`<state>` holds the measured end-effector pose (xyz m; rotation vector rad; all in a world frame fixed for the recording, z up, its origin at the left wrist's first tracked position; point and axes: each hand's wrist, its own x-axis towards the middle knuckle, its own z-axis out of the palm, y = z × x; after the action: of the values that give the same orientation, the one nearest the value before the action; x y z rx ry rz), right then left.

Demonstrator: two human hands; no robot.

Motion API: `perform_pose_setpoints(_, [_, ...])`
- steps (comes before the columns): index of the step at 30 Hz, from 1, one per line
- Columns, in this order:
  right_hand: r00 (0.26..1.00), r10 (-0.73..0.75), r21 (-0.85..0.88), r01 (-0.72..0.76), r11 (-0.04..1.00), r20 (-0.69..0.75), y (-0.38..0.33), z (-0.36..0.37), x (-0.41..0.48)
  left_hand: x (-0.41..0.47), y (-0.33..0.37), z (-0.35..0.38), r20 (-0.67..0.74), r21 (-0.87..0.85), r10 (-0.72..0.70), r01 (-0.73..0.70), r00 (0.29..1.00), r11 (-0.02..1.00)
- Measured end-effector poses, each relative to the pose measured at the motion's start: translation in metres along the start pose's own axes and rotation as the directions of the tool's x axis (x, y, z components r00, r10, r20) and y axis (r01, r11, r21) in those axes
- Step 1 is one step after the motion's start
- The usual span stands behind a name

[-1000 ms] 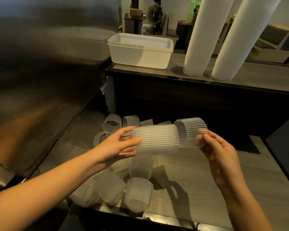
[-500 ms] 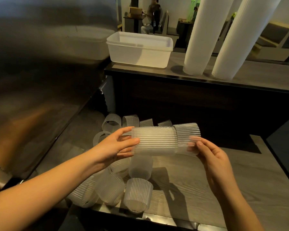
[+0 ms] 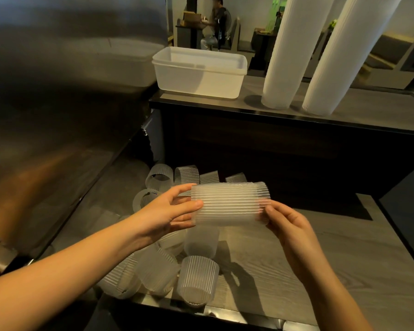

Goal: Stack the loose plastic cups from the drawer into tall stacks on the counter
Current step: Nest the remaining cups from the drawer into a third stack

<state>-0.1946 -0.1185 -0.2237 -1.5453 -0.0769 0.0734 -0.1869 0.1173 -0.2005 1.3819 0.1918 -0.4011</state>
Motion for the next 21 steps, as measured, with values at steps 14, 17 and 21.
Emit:
perform_pose_setpoints(14, [0.978,-0.021,-0.159,-0.013,0.987,-0.207,0.029,-0.006,0.057,0.002,-0.004,-0.004,-0.016,0.022,-0.002,0.003,1.0,1.0])
perform_pose_setpoints(17, [0.969,0.08,-0.307,-0.152,0.939,-0.233,0.057,-0.012,0.087,0.001,-0.005,-0.004,-0.006,0.033,-0.007,0.007,1.0,0.999])
perform_pose_setpoints(21, [0.957,0.153,-0.422,-0.248,0.872,-0.245,0.066,-0.012,0.11,0.002,-0.004,-0.006,0.004,0.035,-0.004,0.004,1.0,0.999])
